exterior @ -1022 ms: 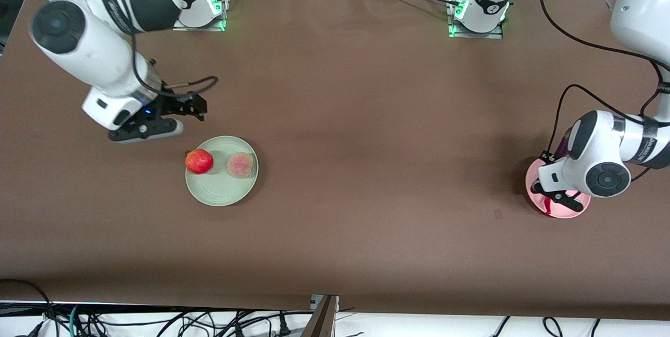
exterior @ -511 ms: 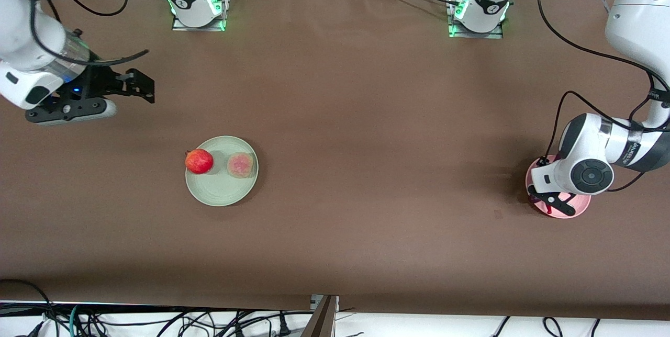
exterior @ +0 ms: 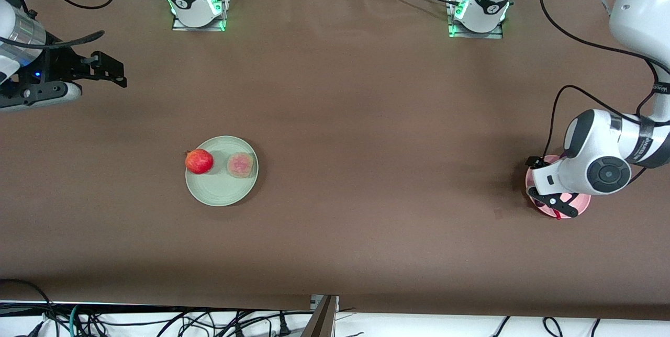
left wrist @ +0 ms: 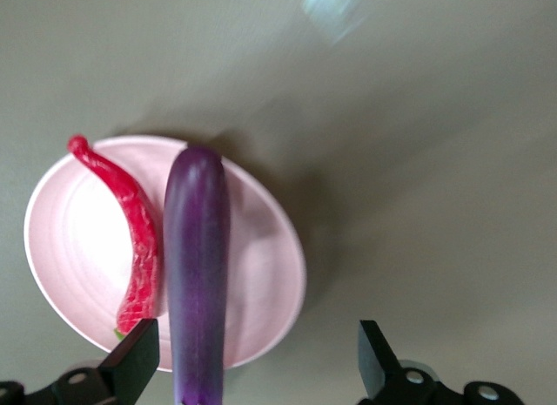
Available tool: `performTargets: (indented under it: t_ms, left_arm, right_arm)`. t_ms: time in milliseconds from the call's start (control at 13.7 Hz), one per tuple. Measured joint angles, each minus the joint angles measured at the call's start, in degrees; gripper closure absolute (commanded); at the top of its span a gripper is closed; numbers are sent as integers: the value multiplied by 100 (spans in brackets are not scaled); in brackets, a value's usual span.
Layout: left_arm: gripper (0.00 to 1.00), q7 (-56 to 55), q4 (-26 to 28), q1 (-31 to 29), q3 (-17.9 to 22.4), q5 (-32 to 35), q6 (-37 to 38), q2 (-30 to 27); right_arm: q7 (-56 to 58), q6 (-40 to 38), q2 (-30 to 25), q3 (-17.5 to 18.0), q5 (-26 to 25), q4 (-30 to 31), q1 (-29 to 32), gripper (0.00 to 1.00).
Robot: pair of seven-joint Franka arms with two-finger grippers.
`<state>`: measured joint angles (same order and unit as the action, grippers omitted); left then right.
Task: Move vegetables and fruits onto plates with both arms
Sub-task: 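Carry the eggplant to the pink plate while the right gripper returns to rest, then release the purple eggplant on the pink plate and withdraw the left gripper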
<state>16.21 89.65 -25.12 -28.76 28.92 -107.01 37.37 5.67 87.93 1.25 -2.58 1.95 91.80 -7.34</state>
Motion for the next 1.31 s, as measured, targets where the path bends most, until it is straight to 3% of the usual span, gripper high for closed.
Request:
performTargets:
  t_ms: [219,584,1022,1314]
  left_arm:
    - [0,-18,-465,18,-197,-767,115,-425]
    - [0,-467,-1399,-1,-252,-1052,922,-665]
    - [0,-1038,-1537,-139,-263,-1370,1747,-1447]
    - [0,-1806,-1597,-180,-276,-1716,1774,-1513]
  right_arm:
    - [-49,120,-232,0,-22,301,8,0]
    - [-55,298,-218,6,-262,192,10,0]
    - [-60,289,34,4,-283,-136,21,0]
    - [-63,285,77,11,-283,-177,18,0]
